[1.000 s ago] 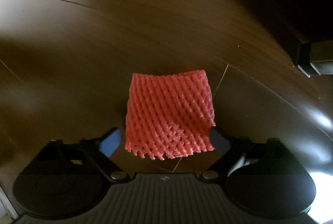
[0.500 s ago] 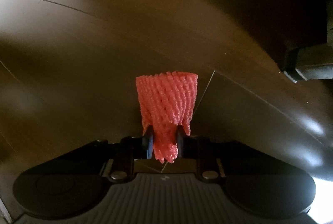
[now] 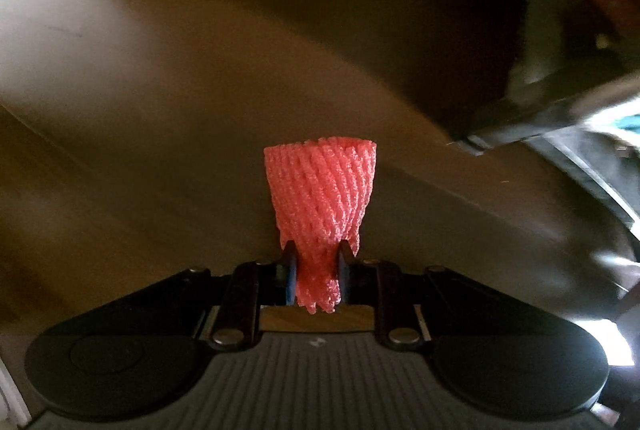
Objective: Collect trash
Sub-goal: 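Carry foam net and clear bag up over the teal wastebasket with both tools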
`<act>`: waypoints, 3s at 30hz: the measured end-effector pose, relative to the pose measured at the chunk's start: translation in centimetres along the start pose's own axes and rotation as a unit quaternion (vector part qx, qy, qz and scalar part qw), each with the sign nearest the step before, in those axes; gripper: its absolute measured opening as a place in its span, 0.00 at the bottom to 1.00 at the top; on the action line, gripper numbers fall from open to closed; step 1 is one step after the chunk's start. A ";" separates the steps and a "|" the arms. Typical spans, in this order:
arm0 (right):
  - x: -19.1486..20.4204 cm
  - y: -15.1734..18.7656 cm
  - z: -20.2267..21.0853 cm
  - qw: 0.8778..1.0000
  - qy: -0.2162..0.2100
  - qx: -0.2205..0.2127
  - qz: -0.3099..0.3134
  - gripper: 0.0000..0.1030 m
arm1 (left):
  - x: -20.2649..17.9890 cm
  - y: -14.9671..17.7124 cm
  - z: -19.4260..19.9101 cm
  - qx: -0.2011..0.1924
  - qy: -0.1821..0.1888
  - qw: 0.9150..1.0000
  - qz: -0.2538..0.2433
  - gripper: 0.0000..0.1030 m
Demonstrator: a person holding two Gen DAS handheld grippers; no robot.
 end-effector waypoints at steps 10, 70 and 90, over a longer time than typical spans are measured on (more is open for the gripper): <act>-0.3 -1.1 12.6 0.992 0.047 -0.116 -0.018 0.02 | -2.5 -1.8 14.6 -0.097 0.022 0.993 -0.056 0.18; -13.7 -0.3 63.3 0.830 0.184 -0.520 -0.079 0.03 | -40.3 2.1 56.0 -0.396 0.120 0.880 -0.233 0.19; -19.4 -11.1 58.6 0.855 0.185 -0.475 -0.090 0.04 | -43.4 -10.5 48.9 -0.354 0.074 0.907 -0.216 0.19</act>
Point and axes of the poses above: each gripper's, at about its wrist camera, not at the fingertips, and z roughly against the way its jaws point, x to its left, y to its underside, the point moved 9 cm from there along -z, roughly the way its jaws point, and after that the axes turned 4 degrees about y, right-handed, at the moved point
